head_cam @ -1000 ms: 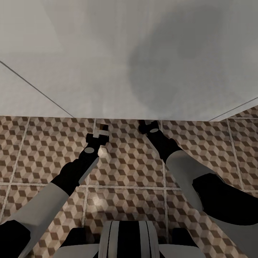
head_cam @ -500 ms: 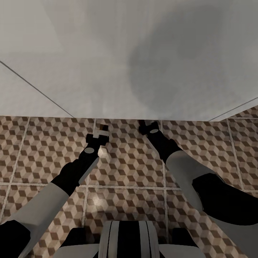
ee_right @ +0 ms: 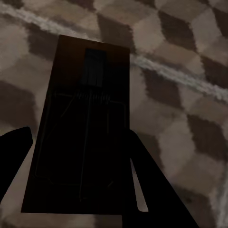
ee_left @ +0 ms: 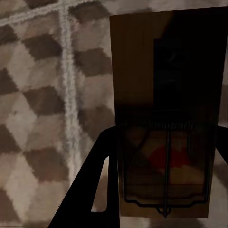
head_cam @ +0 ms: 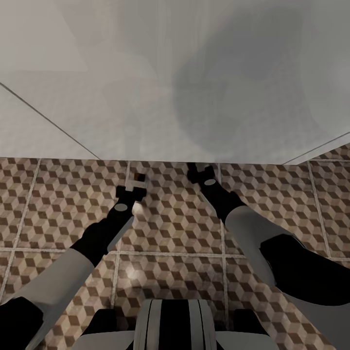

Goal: Take the four mousetraps from the cabinet in the bathroom and place them on the bathroom floor. Make sure all four end up on the same floor surface, and ensure that at least two of them are either under or directly next to the same bathroom sink.

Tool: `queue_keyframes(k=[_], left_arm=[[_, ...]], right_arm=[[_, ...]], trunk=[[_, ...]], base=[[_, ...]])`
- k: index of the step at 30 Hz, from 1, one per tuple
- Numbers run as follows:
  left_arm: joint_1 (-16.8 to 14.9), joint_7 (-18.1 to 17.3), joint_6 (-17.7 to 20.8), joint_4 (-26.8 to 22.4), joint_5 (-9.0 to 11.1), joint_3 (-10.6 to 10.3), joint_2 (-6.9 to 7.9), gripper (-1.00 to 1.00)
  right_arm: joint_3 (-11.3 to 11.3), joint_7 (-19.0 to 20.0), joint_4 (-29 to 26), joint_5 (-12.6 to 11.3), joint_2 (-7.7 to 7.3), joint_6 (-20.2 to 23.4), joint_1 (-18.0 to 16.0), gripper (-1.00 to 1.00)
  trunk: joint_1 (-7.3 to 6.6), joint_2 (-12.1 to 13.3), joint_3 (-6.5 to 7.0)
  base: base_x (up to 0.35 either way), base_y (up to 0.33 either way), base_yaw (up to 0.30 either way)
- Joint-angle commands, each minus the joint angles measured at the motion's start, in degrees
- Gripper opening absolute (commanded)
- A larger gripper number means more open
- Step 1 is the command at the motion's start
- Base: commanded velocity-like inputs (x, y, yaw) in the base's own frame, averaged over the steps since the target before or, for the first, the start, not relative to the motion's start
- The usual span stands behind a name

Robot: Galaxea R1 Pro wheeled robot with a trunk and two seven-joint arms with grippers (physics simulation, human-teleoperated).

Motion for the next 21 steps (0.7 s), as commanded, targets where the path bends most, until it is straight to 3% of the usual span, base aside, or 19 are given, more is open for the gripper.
queue_keyframes(k=[1, 7, 21], left_arm=[[-0.1, 0.7, -1.0, 0.8, 0.4, -0.3, 0.07, -1.0], [0.0, 0.5, -6.1, 5.8, 0.3, -0.4, 0.04, -1.0], [0.0, 0.4, -7.7, 7.5, 0.3, -0.3, 0.03, -1.0]], right_arm=[[0.3, -0.3, 0.2, 0.5, 0.0, -0.2, 0.0, -1.0], [0.3, -0.2, 0.6, 0.5, 0.0, -2.1, -0.1, -1.0], [0.3, -0.2, 3.2, 0.5, 0.0, -5.6, 0.0, -1.0]], trunk=[[-0.01, 0.0, -0.03], [-0.01, 0.0, -0.03], [-0.01, 0.0, -0.03]], base=[[0.0, 0.0, 0.0], [0.0, 0.0, 0.0], [0.0, 0.0, 0.0]])
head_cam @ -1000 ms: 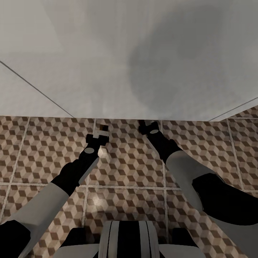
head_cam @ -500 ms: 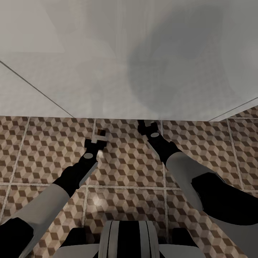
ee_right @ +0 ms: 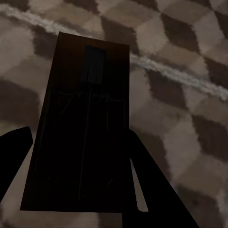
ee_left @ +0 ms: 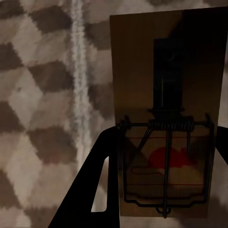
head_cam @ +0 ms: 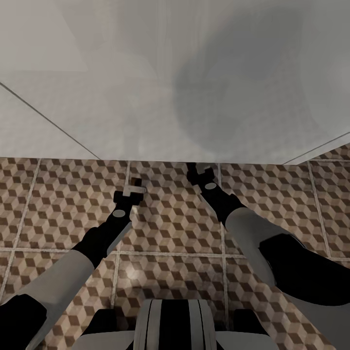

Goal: Take the four mousetraps from the cabinet in the bathroom and place them on the bathroom floor. Make sure all four end up on the same floor surface, and ensure that at least two of them are either under or directly next to the same bathroom sink.

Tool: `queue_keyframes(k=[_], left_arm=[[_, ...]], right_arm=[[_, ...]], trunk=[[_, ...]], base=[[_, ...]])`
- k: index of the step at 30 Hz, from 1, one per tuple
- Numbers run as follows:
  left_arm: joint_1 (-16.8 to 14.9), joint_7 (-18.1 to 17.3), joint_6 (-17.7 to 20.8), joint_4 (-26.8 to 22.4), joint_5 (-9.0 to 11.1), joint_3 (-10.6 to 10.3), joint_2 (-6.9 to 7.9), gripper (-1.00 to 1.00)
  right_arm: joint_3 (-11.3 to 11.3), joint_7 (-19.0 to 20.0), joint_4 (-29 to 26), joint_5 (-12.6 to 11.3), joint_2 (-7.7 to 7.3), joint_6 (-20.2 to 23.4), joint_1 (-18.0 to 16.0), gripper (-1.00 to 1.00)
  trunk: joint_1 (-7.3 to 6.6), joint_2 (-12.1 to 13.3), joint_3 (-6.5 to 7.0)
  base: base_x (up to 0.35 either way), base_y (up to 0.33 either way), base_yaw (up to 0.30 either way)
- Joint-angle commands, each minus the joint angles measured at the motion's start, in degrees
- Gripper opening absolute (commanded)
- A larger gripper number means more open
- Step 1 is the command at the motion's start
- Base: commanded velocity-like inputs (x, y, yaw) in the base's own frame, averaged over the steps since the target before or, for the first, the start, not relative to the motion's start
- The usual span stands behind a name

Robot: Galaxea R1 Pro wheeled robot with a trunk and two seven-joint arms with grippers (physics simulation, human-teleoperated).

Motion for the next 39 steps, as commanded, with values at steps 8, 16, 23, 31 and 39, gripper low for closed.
queue_keyframes(k=[8, 16, 23, 31, 39], left_arm=[[-0.1, 0.7, 0.0, -1.3, 0.2, -0.3, 0.15, -1.0], [-0.1, 0.7, -0.1, -1.7, 0.2, -0.3, 0.12, -1.0], [-0.1, 0.7, -0.1, -1.8, 0.2, -0.3, 0.12, -1.0], [-0.1, 0.7, 0.0, -1.7, 0.2, -0.5, 0.18, -1.0], [-0.1, 0.7, 0.0, -1.6, 0.2, -0.5, 0.18, -1.0]], right_arm=[[0.1, -0.3, 2.6, 0.6, 0.02, -2.1, 0.0, -1.0], [0.1, -0.3, 3.9, 0.6, 0.02, -3.3, 0.0, -1.0], [0.1, -0.3, 4.0, 0.6, 0.02, -3.4, 0.0, -1.0], [0.0, -0.3, 4.1, 0.6, 0.02, -3.4, 0.0, -1.0], [0.0, -0.3, 4.1, 0.6, 0.02, -3.4, 0.0, -1.0]], trunk=[[-0.01, 0.0, -0.03], [-0.01, 0.0, -0.03], [-0.01, 0.0, -0.03], [-0.01, 0.0, -0.03], [-0.01, 0.0, -0.03]], base=[[0.0, 0.0, 0.0], [0.003, 0.0, 0.0], [0.146, 0.0, 0.0], [0.089, 0.0, 0.0], [0.005, 0.0, 0.0]])
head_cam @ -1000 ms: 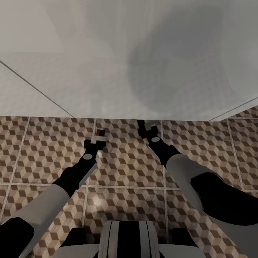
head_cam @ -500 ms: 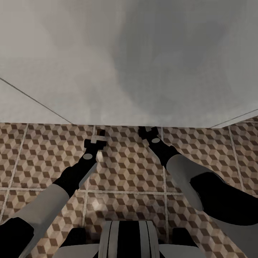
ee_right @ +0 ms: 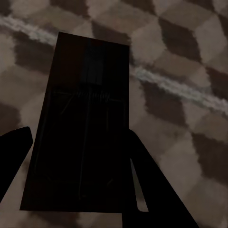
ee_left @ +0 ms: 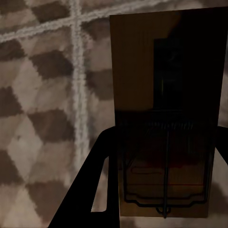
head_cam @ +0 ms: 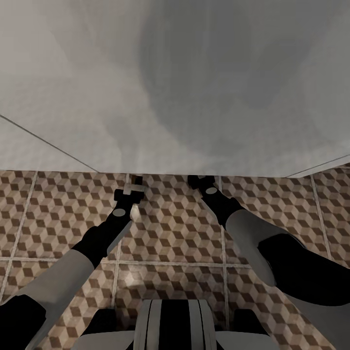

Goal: Take the four mousetraps from the cabinet in the bathroom and place them on the bathroom floor. Make sure all four end up on the same floor surface, and ensure that at least two of them are either under or directly next to the same bathroom sink.

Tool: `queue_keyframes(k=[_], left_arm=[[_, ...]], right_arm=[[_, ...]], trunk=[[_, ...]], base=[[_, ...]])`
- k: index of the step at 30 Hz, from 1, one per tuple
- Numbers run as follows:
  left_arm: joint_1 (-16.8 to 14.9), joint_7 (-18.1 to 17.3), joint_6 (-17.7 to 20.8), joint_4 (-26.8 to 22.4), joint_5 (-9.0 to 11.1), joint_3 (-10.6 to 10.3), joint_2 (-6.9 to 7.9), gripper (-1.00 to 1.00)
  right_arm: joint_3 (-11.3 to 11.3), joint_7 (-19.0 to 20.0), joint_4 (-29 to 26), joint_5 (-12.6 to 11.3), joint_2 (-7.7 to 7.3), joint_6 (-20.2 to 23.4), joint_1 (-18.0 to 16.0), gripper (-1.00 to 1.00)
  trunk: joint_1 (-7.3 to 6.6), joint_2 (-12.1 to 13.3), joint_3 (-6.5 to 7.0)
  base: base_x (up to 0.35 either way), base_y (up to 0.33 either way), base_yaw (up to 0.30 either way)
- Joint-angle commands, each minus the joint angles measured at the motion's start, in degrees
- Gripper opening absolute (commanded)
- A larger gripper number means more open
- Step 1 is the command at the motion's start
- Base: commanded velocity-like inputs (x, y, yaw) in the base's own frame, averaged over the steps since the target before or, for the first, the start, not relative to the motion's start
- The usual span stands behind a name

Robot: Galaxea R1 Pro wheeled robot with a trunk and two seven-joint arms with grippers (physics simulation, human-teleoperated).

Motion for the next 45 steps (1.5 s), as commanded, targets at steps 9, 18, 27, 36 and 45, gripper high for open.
queue_keyframes(k=[9, 18, 27, 36, 45], left_arm=[[-0.1, 0.7, 0.3, 0.2, 0.3, -0.4, 0.09, -1.0], [-0.1, 0.7, 0.2, 0.3, 0.3, -0.4, 0.09, -1.0], [-0.1, 0.7, 0.2, 0.5, 0.4, -0.5, 0.09, -1.0], [-0.1, 0.7, 0.3, 0.5, 0.4, -0.5, 0.09, -1.0], [-0.1, 0.7, 0.3, 0.5, 0.4, -0.5, -0.05, -1.0]], right_arm=[[0.0, -0.3, 0.1, 0.5, 0.02, -0.1, 0.1, -1.0], [0.1, 0.2, 1.6, 0.5, 0.02, -2.7, 0.2, -1.0], [0.1, 2.6, 4.3, 0.5, 0.02, -7.6, 0.2, -1.0], [0.1, 2.9, 6.8, 0.6, 0.02, -12.0, 0.3, -1.0], [0.1, 2.9, 7.2, 0.6, 0.02, -13.7, 0.3, -1.0]], trunk=[[-0.01, 0.0, -0.03], [-0.01, 0.0, -0.03], [-0.01, 0.0, -0.03], [-0.01, 0.0, -0.03], [-0.01, 0.0, -0.03]], base=[[0.0, 0.0, 0.0], [0.0, 0.0, 0.0], [0.0, 0.0, 0.0], [0.0, 0.0, 0.0], [0.0, 0.0, 0.0]])
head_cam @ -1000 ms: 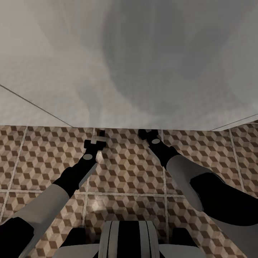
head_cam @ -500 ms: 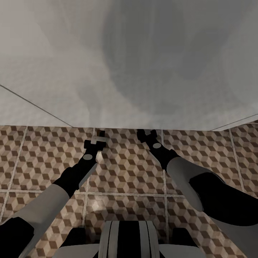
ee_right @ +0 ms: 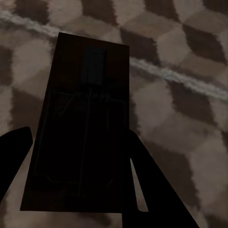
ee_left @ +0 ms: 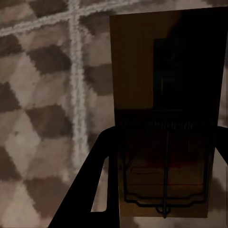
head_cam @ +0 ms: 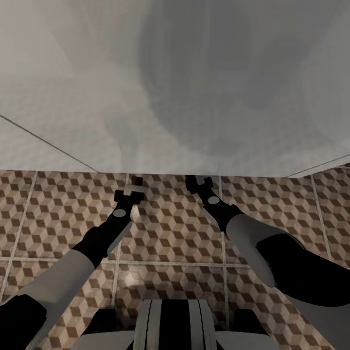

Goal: Take the four mousetraps from the cabinet in the bathroom and place them on the bathroom floor. Make sure all four end up on the same floor surface, and ensure that at least two of them are either under or directly next to the same bathroom sink.

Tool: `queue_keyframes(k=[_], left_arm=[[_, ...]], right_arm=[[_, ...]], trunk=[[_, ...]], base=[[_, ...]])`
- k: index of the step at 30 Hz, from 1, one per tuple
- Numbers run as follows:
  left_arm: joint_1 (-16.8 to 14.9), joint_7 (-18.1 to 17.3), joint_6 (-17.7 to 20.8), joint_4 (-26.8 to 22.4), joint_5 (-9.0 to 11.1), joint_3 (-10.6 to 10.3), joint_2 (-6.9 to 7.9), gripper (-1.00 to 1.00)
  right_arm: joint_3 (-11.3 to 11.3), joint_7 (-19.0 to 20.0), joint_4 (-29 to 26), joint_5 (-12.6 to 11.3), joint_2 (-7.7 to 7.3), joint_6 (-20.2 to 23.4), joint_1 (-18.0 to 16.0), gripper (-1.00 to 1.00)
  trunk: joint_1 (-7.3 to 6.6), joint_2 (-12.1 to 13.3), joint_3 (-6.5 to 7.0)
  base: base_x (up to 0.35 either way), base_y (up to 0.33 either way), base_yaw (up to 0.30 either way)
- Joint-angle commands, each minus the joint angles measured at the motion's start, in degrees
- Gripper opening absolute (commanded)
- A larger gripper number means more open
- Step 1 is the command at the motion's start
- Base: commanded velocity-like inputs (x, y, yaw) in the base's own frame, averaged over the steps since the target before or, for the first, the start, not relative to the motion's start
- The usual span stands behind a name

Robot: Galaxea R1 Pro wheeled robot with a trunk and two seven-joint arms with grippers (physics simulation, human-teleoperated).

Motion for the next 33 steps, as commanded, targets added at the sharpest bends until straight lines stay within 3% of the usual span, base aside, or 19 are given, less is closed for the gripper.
queue_keyframes(k=[1, 26, 27, 33], left_arm=[[-0.1, 0.7, 0.3, -0.1, 0.3, -0.4, 0.09, -1.0], [-0.1, 0.7, 0.3, -0.1, 0.3, -0.4, -0.04, -1.0], [-0.1, 0.7, 0.3, -0.1, 0.3, -0.4, -0.05, -1.0], [-0.1, 0.7, 0.3, 0.0, 0.3, -0.4, -0.1, -1.0]], right_arm=[[0.2, -0.5, 0.1, 0.6, 0.02, -0.1, 0.0, -1.0], [0.2, -0.6, 0.1, 0.6, 0.02, -0.1, 0.0, -1.0], [0.2, -0.6, 0.1, 0.6, 0.02, -0.1, 0.0, 1.0], [0.1, -0.6, 0.1, 0.5, 0.02, -0.1, 0.0, 1.0]], trunk=[[-0.01, 0.0, -0.03], [-0.01, 0.0, -0.03], [-0.01, 0.0, -0.03], [-0.01, 0.0, -0.03]], base=[[0.0, 0.0, 0.0], [0.0, 0.0, 0.0], [0.0, 0.0, 0.0], [0.0, 0.0, 0.0]])
